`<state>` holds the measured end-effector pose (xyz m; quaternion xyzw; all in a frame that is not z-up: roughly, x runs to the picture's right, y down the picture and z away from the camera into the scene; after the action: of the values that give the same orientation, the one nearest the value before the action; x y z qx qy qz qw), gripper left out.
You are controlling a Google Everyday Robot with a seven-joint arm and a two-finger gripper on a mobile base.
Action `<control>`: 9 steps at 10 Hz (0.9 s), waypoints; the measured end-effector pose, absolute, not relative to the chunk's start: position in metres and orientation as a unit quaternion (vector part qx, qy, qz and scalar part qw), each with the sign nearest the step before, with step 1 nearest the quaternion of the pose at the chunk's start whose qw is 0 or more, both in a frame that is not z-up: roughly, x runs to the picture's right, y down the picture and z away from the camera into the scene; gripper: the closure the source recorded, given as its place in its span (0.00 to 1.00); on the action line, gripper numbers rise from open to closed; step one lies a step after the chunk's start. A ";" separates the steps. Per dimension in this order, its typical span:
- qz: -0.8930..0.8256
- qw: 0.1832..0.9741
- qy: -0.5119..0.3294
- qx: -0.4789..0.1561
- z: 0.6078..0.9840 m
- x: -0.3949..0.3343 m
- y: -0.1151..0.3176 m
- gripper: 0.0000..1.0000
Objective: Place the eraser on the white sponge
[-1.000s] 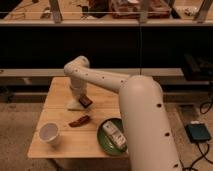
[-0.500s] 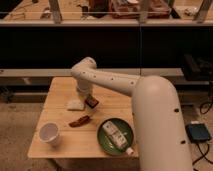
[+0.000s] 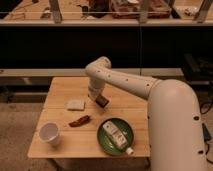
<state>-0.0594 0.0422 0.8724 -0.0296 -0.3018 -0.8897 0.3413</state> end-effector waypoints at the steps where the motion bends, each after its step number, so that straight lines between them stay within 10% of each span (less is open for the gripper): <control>1: -0.894 0.326 -0.307 -0.021 0.873 -0.066 0.041 0.99; 9: -0.925 0.153 -0.347 0.036 0.879 -0.206 0.042 0.99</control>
<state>-0.2057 0.0417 0.8791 0.0359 -0.3473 -0.9245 0.1530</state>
